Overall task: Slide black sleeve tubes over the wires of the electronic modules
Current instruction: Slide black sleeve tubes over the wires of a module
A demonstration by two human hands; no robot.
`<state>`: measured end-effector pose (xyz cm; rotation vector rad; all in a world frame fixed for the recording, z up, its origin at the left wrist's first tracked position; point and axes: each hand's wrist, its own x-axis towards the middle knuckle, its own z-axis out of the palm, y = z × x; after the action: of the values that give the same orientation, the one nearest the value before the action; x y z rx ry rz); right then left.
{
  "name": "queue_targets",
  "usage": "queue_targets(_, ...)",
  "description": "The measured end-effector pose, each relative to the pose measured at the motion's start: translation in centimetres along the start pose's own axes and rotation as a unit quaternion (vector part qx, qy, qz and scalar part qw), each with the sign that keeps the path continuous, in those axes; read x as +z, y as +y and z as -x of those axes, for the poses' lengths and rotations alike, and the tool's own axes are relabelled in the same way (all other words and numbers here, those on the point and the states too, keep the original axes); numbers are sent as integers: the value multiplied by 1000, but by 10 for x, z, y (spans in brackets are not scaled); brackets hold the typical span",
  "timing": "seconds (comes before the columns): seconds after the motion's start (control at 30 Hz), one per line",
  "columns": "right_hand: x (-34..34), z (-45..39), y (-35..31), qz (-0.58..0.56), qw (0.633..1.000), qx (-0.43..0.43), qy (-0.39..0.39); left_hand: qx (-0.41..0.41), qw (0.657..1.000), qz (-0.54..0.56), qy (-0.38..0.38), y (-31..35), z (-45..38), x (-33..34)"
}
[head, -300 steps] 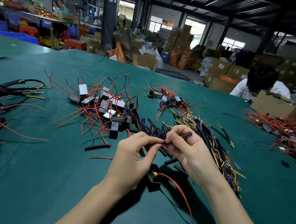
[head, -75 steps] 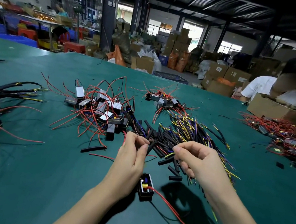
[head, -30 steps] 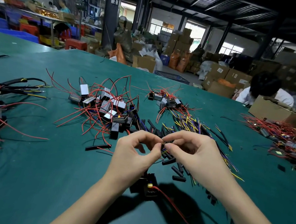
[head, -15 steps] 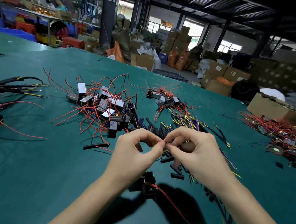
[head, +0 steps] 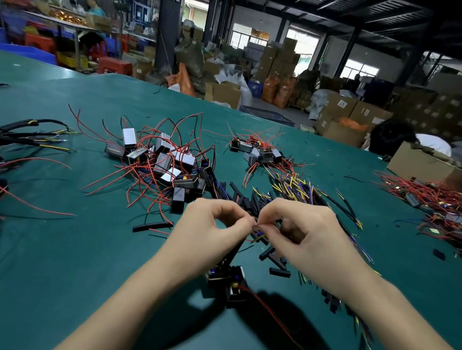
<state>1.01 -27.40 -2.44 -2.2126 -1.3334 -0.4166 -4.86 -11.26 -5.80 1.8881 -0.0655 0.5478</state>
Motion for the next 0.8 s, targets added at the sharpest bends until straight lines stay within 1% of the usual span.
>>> queue_targets(0.07,-2,0,-2,79,994,-76,-10,-43,998,36,-39,-1,-3,-3)
queue_targets(0.17,-3,1,1,206,961,-178,-45,-116,983,83,-112,-3,-4,-9)
queue_targets(0.2,-3,1,2,215,957,-187,-54,-135,977,94,-137,-4,-4,-10)
queue_targets(0.23,-3,1,2,198,962,-175,-63,-145,972,104,-154,-5,-3,-10)
queue_targets(0.27,-2,0,1,159,974,-146,-68,-143,971,110,-155,-6,-3,-9)
queue_targets(0.33,-2,-1,3,55,994,-74,-55,-100,982,109,-114,-7,-3,-4)
queue_targets(0.4,-2,-3,7,-24,999,-3,-46,-25,996,64,-61,-6,-1,1)
queue_targets(0.47,-3,-5,8,-86,993,62,-59,46,999,2,-29,-5,2,4)
queue_targets(0.57,-6,-8,8,-160,971,154,-86,112,991,-79,-7,-6,4,3)
queue_targets(0.63,-8,-11,9,-199,950,216,-105,129,984,-120,-10,-7,5,3)
queue_targets(0.73,-13,-14,11,-268,907,289,-149,137,981,-139,-15,-8,6,7)
queue_targets(0.8,-15,-14,11,-312,882,311,-170,135,982,-129,-2,-9,6,10)
